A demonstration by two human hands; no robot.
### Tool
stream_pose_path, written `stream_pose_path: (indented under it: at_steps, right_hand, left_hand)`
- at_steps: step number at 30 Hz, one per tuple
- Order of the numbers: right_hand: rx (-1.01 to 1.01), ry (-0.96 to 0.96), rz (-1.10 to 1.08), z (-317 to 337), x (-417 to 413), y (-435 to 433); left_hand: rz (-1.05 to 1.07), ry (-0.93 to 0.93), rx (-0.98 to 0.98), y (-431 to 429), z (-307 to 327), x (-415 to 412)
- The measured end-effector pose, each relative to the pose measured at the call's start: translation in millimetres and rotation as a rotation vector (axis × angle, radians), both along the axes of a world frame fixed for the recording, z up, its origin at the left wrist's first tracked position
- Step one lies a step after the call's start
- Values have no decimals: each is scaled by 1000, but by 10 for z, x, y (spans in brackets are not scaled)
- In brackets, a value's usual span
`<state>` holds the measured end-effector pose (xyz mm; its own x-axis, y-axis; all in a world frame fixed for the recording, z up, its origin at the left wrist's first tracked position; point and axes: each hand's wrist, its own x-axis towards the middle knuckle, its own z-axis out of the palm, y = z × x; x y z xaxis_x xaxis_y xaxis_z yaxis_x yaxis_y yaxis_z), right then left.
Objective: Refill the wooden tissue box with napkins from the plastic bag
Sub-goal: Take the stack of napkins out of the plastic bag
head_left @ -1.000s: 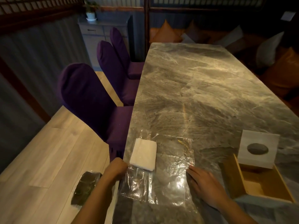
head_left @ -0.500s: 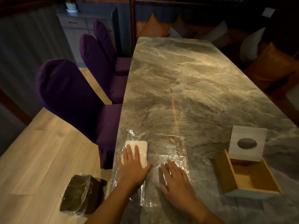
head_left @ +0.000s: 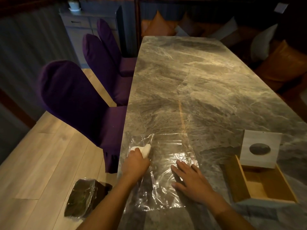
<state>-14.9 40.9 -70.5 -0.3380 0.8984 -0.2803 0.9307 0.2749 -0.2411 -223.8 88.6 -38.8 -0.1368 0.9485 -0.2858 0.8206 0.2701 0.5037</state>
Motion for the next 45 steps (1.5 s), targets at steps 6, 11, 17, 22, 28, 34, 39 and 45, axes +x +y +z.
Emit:
stream_pose_path:
  at_steps: [6,11,17,22,28,34,39,45]
  right_hand:
    - [-31,-114,-59,135,178,295]
    - [-11,-185,-149,139,236,496]
    - [23,-237,-234,216,233,703]
    - [145,-124,-350,313,13,605]
    - [173,-79,-388,276,-291,-7]
    - [6,-58,-339,84,-264,-88]
    - [7,-5,-190,91,-138,238]
    - [47,-200,-22,60,59,650]
  left_hand:
    - [307,-453,-51,115,248,-328]
    - [479,-618,-237,-38,214,-525]
    - [194,-395,-762,-311,127,-478]
    - [-143,-128,-488,-298,153,-425]
    - [-356,-14,199,-154,88,-342]
    - [-563,166,75,-195,-115,-284]
    - [-533,311,29,-363,-225,-231]
    - [-633,469,-89,-714,-113,89]
